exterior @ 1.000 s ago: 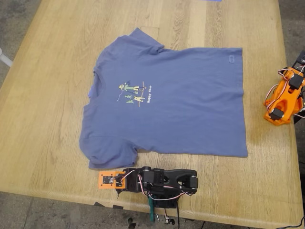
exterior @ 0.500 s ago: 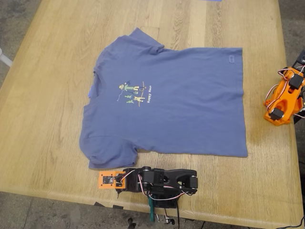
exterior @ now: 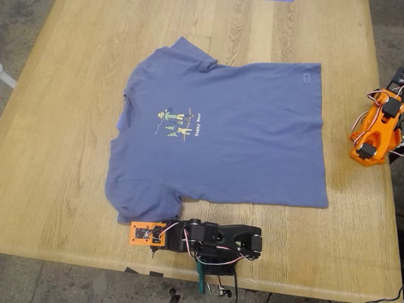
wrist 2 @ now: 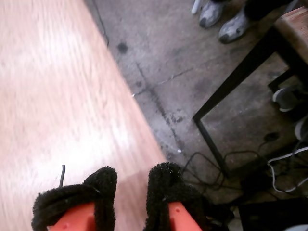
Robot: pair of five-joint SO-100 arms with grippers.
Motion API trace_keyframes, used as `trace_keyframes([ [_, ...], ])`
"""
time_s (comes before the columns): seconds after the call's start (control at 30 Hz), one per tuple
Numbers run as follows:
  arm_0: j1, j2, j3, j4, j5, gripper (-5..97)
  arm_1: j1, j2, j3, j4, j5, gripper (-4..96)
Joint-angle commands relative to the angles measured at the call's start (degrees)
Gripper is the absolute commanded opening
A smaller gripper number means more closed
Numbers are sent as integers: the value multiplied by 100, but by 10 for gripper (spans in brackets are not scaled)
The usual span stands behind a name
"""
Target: Fold a T-shirt
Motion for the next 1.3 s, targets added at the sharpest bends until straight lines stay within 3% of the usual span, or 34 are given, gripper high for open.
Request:
trace_keyframes([
  [0.0, 176, 439, -940, 211, -26, 82, -352, 26, -466, 325, 79, 161],
  [0.37, 1459, -3902, -4913, -237, 141, 179, -2153, -1942, -4175, 1134, 272, 214],
  [0.6, 3103, -5089, -5071, -1063, 79, 180, -4544, -2813, -5607, 1485, 255, 229],
  [0.87, 3876, -6917, -5818, -1916, 176, 223, -6785, -4465, -7269, 1846, 246, 238],
  [0.93, 3990, -7532, -6144, -2232, 202, 269, -7453, -5045, -7638, 1784, 308, 242],
  [1.27, 4438, -10600, -8771, -3015, 413, 301, -9721, -7849, -8640, 53, 334, 260],
])
